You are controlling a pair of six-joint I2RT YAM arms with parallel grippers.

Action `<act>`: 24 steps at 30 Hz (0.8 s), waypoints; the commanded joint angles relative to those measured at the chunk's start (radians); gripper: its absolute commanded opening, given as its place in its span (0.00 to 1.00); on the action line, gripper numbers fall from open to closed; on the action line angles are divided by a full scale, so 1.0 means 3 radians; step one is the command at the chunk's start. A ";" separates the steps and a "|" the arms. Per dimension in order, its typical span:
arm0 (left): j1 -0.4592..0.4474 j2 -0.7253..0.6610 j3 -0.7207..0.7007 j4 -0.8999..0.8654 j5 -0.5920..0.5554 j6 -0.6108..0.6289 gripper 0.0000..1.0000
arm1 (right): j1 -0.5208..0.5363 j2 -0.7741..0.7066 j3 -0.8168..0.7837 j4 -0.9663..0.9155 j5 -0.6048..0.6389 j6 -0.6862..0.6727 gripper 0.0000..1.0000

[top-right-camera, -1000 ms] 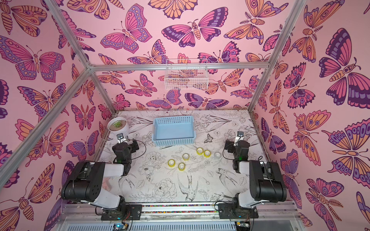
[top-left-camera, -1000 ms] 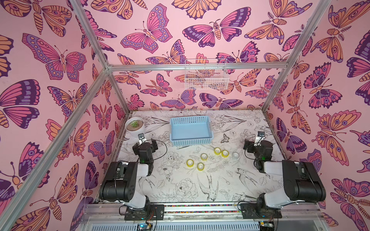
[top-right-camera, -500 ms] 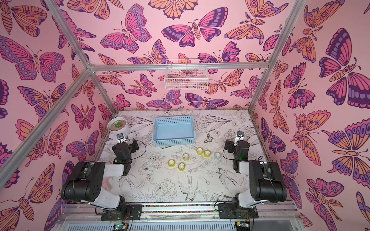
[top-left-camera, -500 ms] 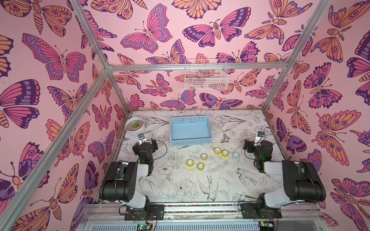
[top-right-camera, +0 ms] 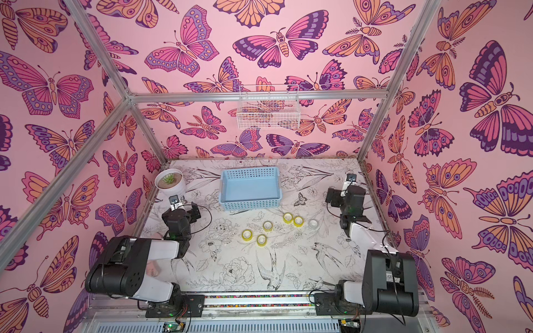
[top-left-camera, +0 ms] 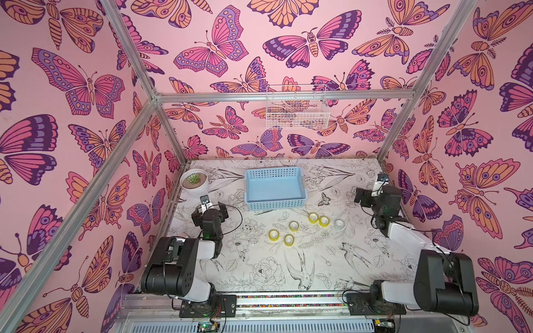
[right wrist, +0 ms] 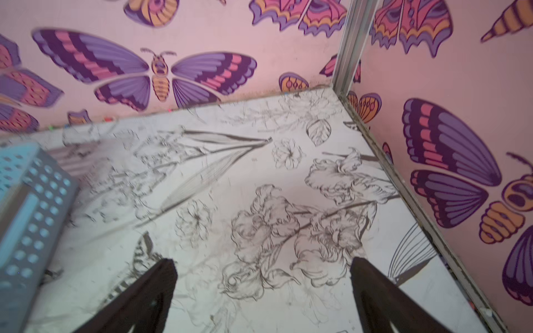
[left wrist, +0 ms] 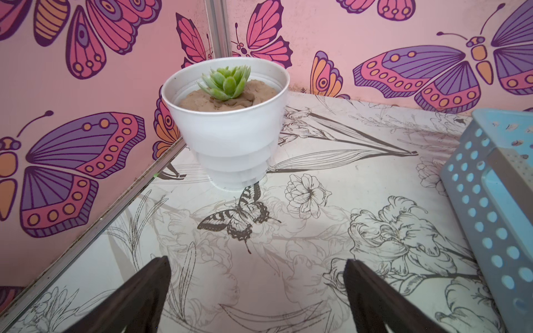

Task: Put the transparent tape into the storage box
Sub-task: Pick up the tape from the center of the board.

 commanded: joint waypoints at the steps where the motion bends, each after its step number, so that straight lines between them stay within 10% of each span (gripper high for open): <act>1: -0.0013 0.0016 -0.0030 0.0112 -0.0126 0.0054 1.00 | -0.0009 0.0012 0.0388 -0.1500 -0.0237 0.0424 0.99; 7: -0.0088 -0.0069 -0.0082 0.0226 -0.0257 0.0169 1.00 | -0.0030 -0.0006 0.0553 -0.2180 -0.0321 0.1167 0.99; 12: -0.0182 -0.0580 0.0573 -0.1286 -0.0093 0.0290 1.00 | -0.0054 -0.0326 0.0212 -0.1889 -0.0782 0.1321 0.99; 24: -0.0427 -0.1521 0.1458 -0.3329 0.0130 -0.0162 1.00 | 0.0163 -0.0103 0.0634 -0.3020 -0.0244 0.1037 0.99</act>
